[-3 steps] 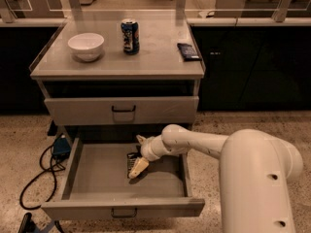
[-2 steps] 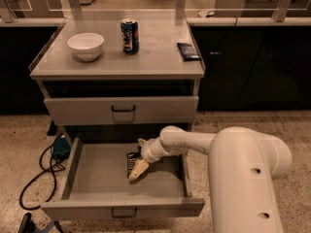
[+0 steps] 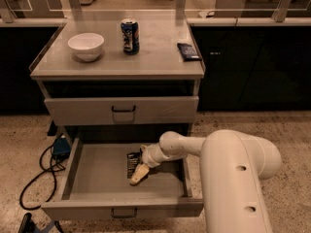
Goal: Pick rxbar chocolate from middle drawer and place on counter
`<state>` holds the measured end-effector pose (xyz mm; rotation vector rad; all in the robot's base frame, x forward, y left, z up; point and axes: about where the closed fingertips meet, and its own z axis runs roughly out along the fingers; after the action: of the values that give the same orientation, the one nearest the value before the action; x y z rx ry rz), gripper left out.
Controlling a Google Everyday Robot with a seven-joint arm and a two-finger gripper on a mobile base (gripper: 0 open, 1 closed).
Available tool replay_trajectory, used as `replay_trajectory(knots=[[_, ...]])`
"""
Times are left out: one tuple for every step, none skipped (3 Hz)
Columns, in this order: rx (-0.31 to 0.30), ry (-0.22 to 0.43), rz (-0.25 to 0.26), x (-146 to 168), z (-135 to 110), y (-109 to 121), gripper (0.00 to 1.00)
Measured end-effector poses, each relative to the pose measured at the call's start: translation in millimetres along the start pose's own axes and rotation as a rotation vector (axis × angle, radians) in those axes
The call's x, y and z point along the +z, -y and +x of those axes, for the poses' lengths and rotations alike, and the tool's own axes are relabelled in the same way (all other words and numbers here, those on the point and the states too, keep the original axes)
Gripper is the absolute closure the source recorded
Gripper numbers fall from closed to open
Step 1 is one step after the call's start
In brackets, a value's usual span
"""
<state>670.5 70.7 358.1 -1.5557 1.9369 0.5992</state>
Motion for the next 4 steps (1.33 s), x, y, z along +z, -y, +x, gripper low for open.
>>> replay_trajectory(knots=[[0.017, 0.018, -0.011, 11.0, 7.4, -2.1, 0.0], [0.004, 0.07, -0.044, 26.9, 3.7, -6.5, 0.0], [-0.022, 0.113, -0.076, 43.2, -9.3, -9.0, 0.0], [-0.023, 0.114, -0.076, 43.3, -9.6, -8.1, 0.0]])
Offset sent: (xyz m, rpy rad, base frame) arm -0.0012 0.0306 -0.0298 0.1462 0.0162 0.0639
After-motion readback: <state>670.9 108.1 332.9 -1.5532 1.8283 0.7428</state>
